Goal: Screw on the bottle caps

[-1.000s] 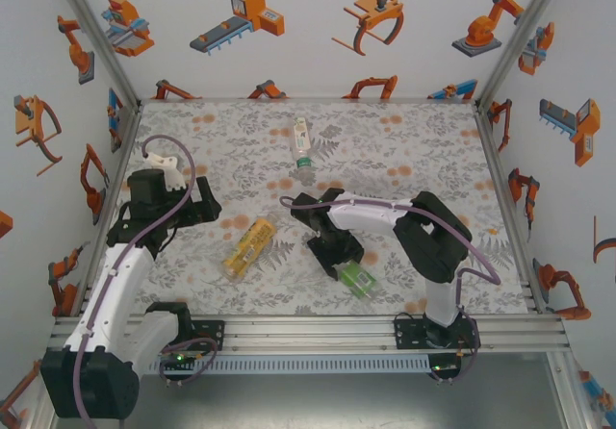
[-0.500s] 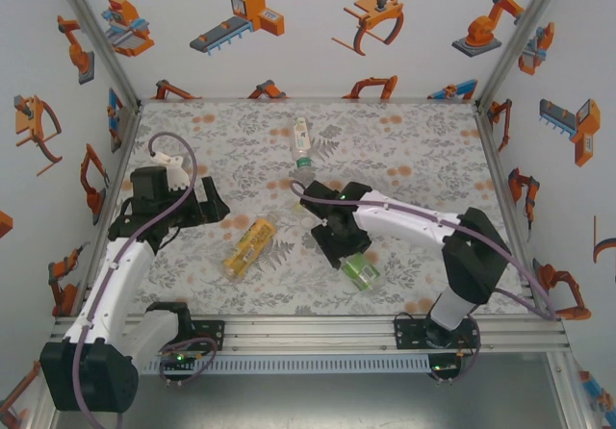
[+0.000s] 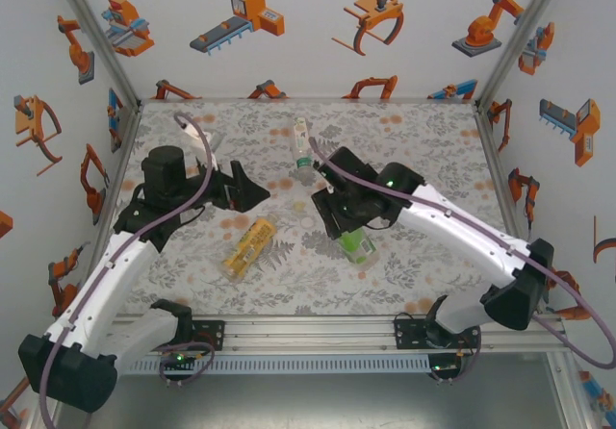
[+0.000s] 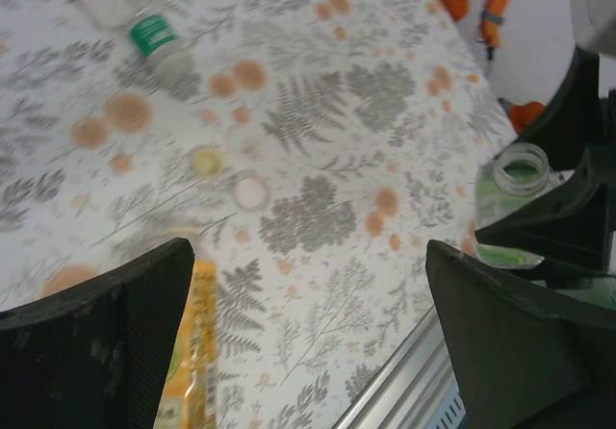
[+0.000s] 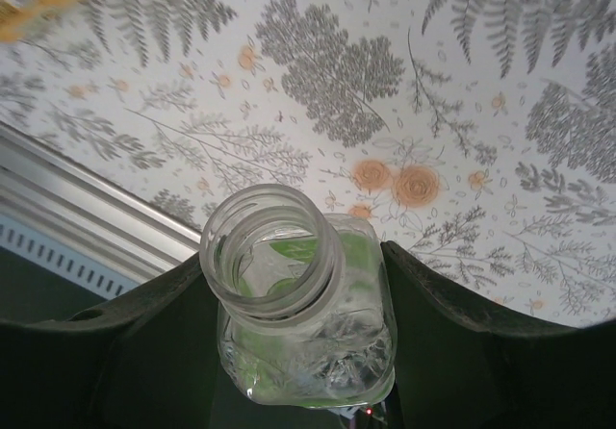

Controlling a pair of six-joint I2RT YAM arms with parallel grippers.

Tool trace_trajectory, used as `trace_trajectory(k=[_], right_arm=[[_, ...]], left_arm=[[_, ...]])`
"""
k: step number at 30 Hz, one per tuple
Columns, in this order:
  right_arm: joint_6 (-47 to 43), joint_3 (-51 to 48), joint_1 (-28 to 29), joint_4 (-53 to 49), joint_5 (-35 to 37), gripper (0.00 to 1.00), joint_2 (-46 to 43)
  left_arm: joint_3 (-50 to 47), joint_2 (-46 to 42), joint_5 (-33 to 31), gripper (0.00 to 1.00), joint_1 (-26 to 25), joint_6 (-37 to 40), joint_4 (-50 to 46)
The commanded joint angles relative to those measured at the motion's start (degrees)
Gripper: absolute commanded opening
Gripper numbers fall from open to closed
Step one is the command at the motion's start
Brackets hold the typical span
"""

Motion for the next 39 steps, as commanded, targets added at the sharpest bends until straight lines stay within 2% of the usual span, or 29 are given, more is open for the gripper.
trace_trajectory(k=[1, 5, 11, 18, 24, 32, 39], right_arm=[[-1.4, 5.3, 0.0, -2.6, 0.7, 0.41, -3.0], [-1.9, 10.8, 0.0, -2.6, -1.4, 0.40, -5.6], [-2.3, 13.2, 0.0, 2.4, -8.5, 0.39, -10.3], [-0.4, 13.1, 0.0, 12.2, -15.6, 0.38, -14.5], [0.7, 12.7, 0.0, 19.0, -20.2, 0.37, -16.6], [0.8, 8.4, 0.0, 29.4, -26.3, 0.33, -19.3], [-1.0, 6.8, 0.0, 30.8, -24.6, 0.30, -20.0]], left_arm=[[1.5, -0.7, 3.1, 1.00, -4.6, -0.6, 9.4], [0.1, -2.0, 4.4, 1.00, -9.6, 0.5, 18.0], [-0.4, -2.7, 6.8, 0.97, -16.2, 1.5, 29.3], [3.8, -0.4, 7.3, 0.97, -22.2, 4.4, 29.3], [5.4, 1.3, 7.8, 0.97, -24.8, 4.0, 31.9], [8.4, 5.1, 12.5, 0.97, -27.0, 2.1, 34.7], [9.4, 7.7, 17.3, 0.97, -28.2, -2.4, 40.4]])
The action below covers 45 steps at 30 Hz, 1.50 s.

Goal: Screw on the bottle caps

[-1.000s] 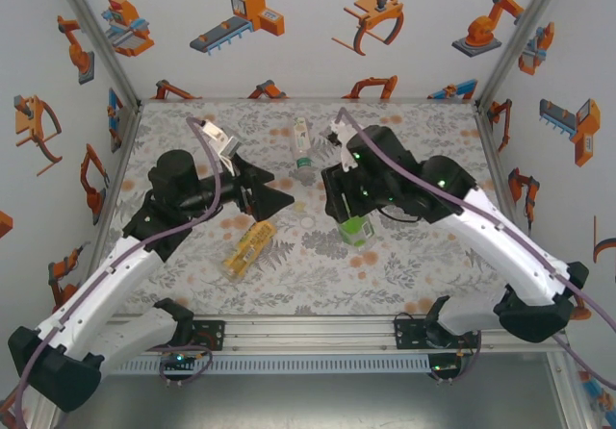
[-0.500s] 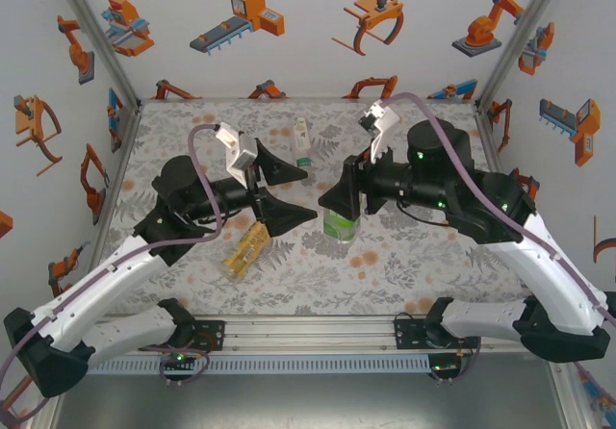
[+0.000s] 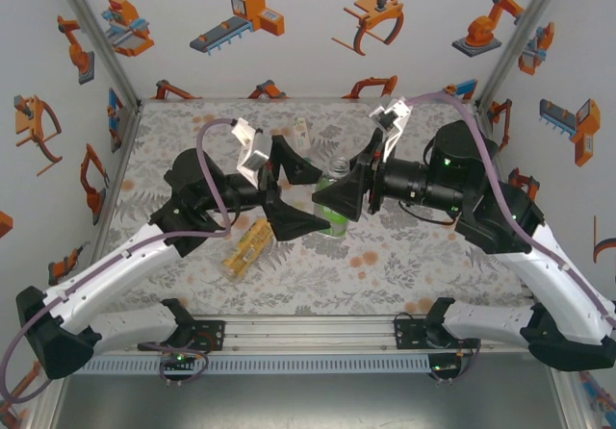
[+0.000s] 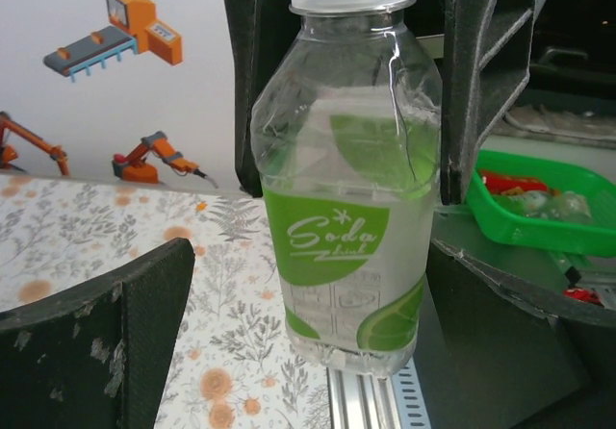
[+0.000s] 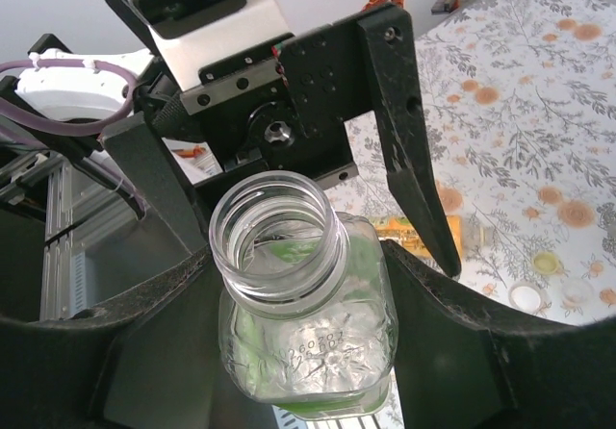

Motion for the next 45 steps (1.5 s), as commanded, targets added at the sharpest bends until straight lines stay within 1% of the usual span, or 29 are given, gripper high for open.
trace_trajectory(k=[1, 5, 8, 9, 13, 18, 30, 36, 38, 40, 41, 45], right_arm=[[-0.5, -1.2, 0.1, 4.8, -0.9, 0.30, -1.1], [0.1, -4.1, 0.1, 10.8, -1.9, 0.30, -2.1], [0.2, -5.8, 0.0, 14.1, -2.0, 0.30, -2.4], [0.2, -6.3, 0.1, 14.8, -1.8, 0.30, -2.5], [0.7, -8.8, 0.1, 18.4, -0.9, 0.29, -3.7], [2.3, -11.8, 0.0, 22.3, -0.3, 0.29, -5.1], [3.3, -13.4, 0.1, 22.8, 0.3, 0.29, -5.9], [3.4, -13.5, 0.0, 22.0, 0.7, 0.30, -5.8], [3.3, -13.5, 0.1, 21.6, 1.1, 0.35, -5.9], [3.2, -13.5, 0.1, 20.8, 1.8, 0.44, -5.9], [3.1, -13.3, 0.1, 20.2, 2.2, 0.52, -5.9], [1.9, -12.3, 0.1, 17.0, 4.5, 0.66, -5.9]], left_arm=[[1.9, 0.4, 2.8, 0.97, -0.7, -2.5, 4.2], [3.0, 1.8, 2.8, 0.97, -1.7, -2.7, 4.4], [3.8, 3.1, 2.8, 1.00, -2.4, -3.9, 5.2], [3.8, 3.7, 2.8, 0.99, -2.5, -4.7, 6.2], [3.6, 5.1, 3.7, 0.91, -2.7, -7.1, 8.7], [3.1, 5.5, 3.7, 0.82, -3.1, -7.4, 9.0], [2.1, 4.2, 3.6, 0.61, -3.1, -6.4, 8.4], [2.1, 3.3, 3.4, 0.50, -3.1, -5.0, 6.0], [1.9, 2.6, 3.0, 0.49, -3.1, -4.2, 4.7], [1.7, 1.9, 2.3, 0.48, -3.0, -3.0, 2.9], [1.5, 1.4, 1.7, 0.48, -2.9, -2.4, 1.8], [1.1, -0.4, -0.5, 0.46, -2.0, -0.1, -3.2]])
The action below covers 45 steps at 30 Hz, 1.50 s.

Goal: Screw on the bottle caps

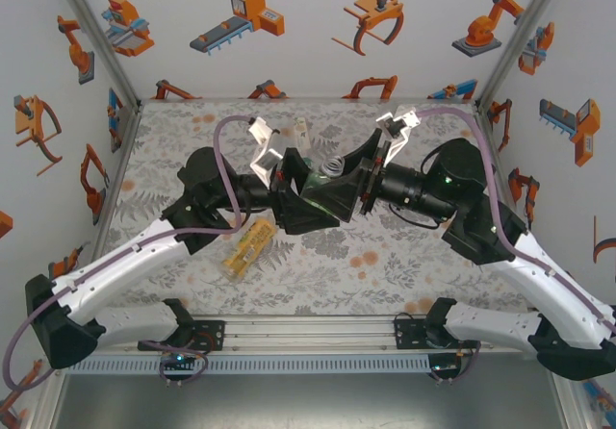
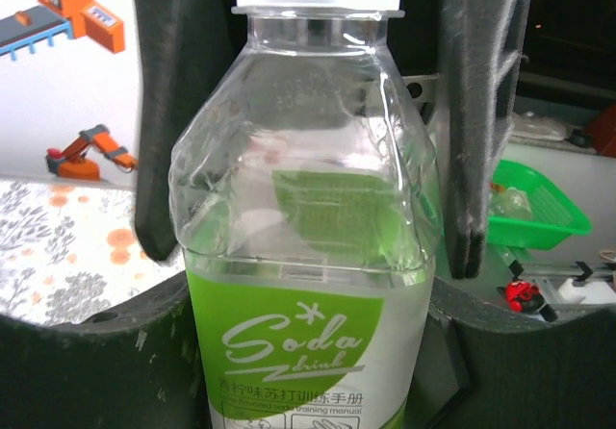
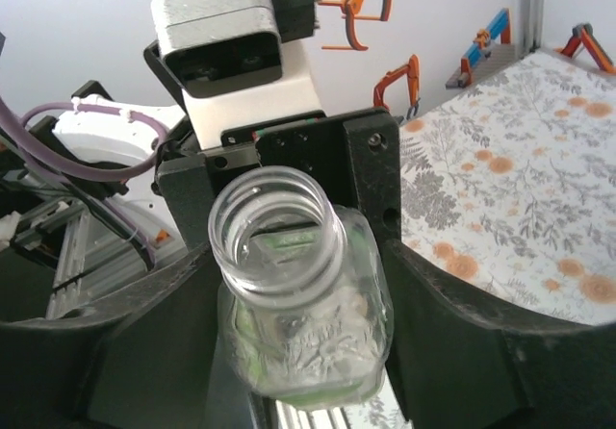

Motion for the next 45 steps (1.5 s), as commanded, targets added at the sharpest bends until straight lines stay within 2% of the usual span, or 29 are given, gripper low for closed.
trace_trajectory(k=[1, 4, 8, 14, 19, 25, 32, 37, 45], right_arm=[[-1.5, 1.1, -0.2, -2.6, 4.1, 0.69, -1.1], [-2.5, 1.4, -0.2, -4.6, 7.1, 0.74, -1.7], [-3.4, 2.7, -0.2, -8.7, 11.8, 0.74, -1.4], [-2.8, 6.6, -0.4, -20.1, 21.2, 0.74, 3.1], [1.6, 7.3, -4.3, -25.8, 19.2, 0.74, 8.5], [8.1, 3.4, -11.2, -26.8, 12.8, 0.68, 13.6], [8.7, -1.3, -13.4, -26.3, 14.0, 0.64, 18.8], [8.7, -2.1, -13.5, -25.3, 14.5, 0.62, 23.7], [8.9, -1.0, -13.5, -22.6, 14.6, 0.61, 32.4]], left_arm=[[-0.7, -3.4, -2.3, 0.45, 1.1, 3.7, -4.5], [-2.1, -5.3, -4.0, 0.44, 3.0, 4.4, -7.1], [-3.3, -8.2, -6.8, 0.41, 7.0, 6.0, -13.8], [-3.0, -11.7, -18.2, 0.38, 10.8, 13.6, -29.7], [-5.0, -13.4, -22.0, 0.34, 16.4, 14.3, -35.7], [-9.3, -15.8, -17.9, 0.32, 25.8, 12.9, -36.2], [-12.1, -15.1, -9.4, 0.31, 35.0, 14.5, -35.6], [-12.6, -12.7, -6.9, 0.30, 37.4, 16.5, -35.0], [-13.2, -9.6, -6.4, 0.29, 37.6, 21.5, -35.0]])
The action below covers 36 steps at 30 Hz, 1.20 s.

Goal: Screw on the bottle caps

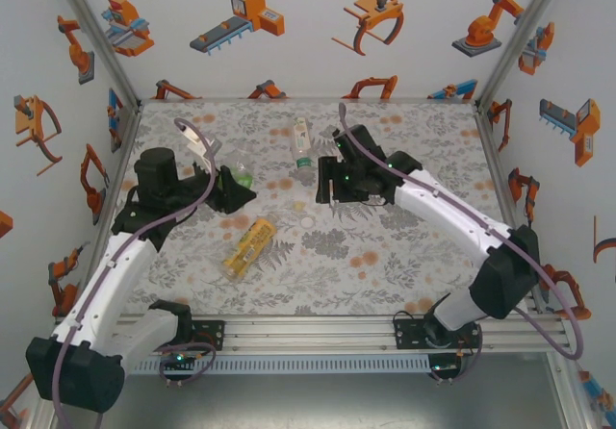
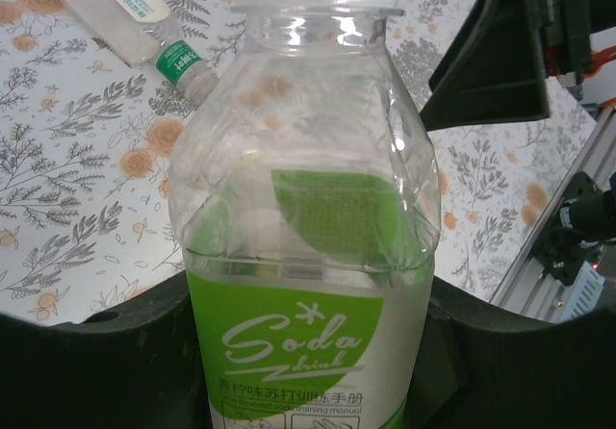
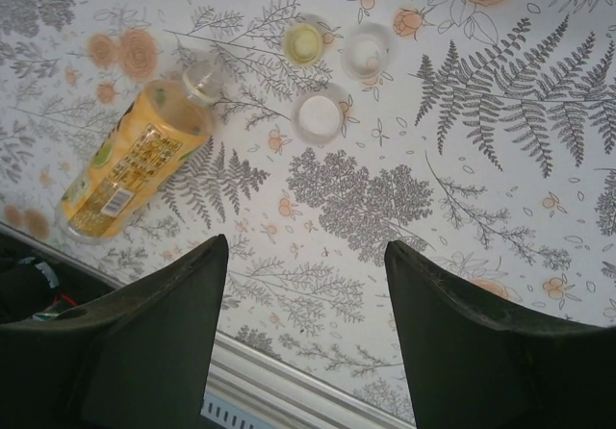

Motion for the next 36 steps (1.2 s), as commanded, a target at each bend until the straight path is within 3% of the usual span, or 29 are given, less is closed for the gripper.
trace_trajectory(k=[1, 11, 17, 36], right_arm=[[1.1, 1.0, -0.1, 1.7, 0.2, 0.60, 3.5], [1.8, 5.5, -0.1, 3.7, 0.5, 0.56, 14.3], [1.4, 8.5, -0.2, 3.9, 1.9, 0.53, 20.5], [-2.8, 17.8, -0.2, 0.5, 7.3, 0.42, 31.5]], left_arm=[[-1.6, 0.1, 1.4, 0.29, 0.3, 3.9, 1.0], [-10.5, -2.4, -7.3, 0.30, 0.2, 7.1, 5.6], [-10.4, -2.3, -12.0, 0.31, 0.2, 7.8, 6.4], [-9.6, -1.8, -12.5, 0.31, 0.2, 8.6, 5.3]])
